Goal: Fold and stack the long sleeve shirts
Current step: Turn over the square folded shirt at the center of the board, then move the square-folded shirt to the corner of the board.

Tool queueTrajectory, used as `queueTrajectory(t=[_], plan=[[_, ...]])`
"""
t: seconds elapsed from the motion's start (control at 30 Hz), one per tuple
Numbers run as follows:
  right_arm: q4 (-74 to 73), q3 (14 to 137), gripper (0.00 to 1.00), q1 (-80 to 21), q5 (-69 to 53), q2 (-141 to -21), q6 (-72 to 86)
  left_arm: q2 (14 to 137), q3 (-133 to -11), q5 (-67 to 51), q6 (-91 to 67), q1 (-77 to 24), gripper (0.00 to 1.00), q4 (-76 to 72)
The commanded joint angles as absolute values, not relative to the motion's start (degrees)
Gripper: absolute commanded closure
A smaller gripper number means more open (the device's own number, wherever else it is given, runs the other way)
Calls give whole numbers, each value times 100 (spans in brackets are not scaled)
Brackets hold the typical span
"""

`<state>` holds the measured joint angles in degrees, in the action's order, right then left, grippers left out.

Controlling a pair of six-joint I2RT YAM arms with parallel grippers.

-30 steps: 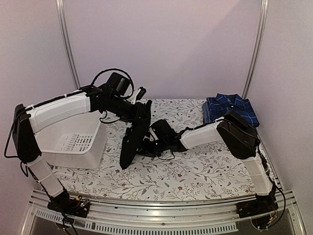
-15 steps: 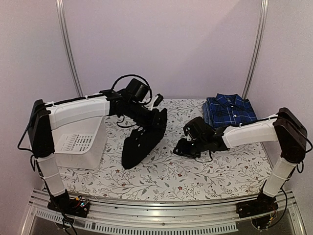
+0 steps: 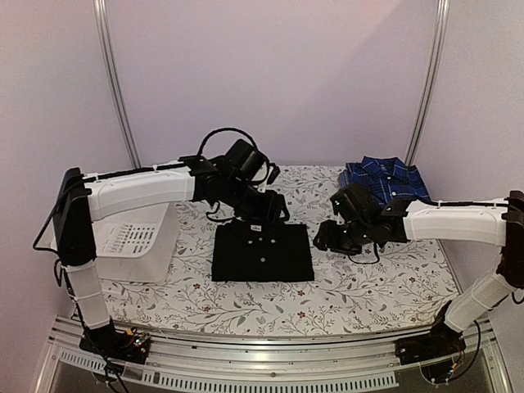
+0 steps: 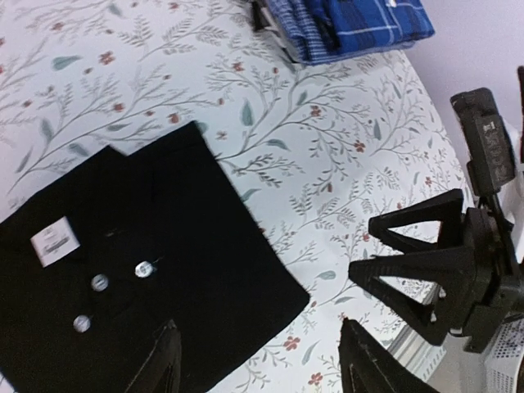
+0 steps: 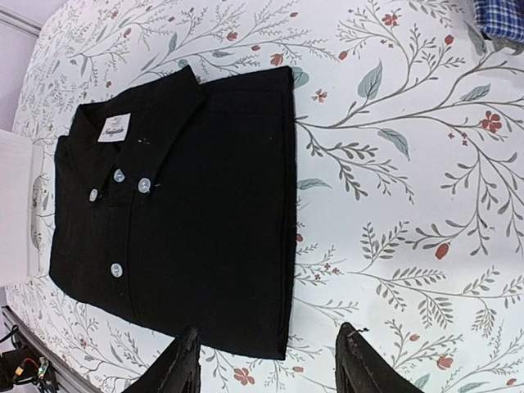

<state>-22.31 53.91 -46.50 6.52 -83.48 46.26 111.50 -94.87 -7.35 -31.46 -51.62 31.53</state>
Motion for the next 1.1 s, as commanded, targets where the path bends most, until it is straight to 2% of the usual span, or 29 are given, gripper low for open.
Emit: queueTrajectory(t=[0.0, 0.17, 0.37, 0.67, 1.07], plan=[[-2304, 5882, 46, -4699, 534, -9064, 4303, 10242, -8246, -332, -3375, -4647, 38, 3024], [-2260, 6229, 47, -4737, 433, -9750, 4185, 9602, -7003, -447, -3398, -4146, 46, 2770], [-2226, 6494, 45, -4737, 521, -10286, 4157, 9512, -6401, -144, -3335, -3925, 46, 2803], [-2395, 6987, 45, -4607, 735, -10952, 4048, 9987, -6368, -14, -3209, -3830, 42, 2654], [-2716, 7493, 46, -4614, 889, -11713, 3933, 10742, -6304, -161, -3264, -3807, 31, 2232]])
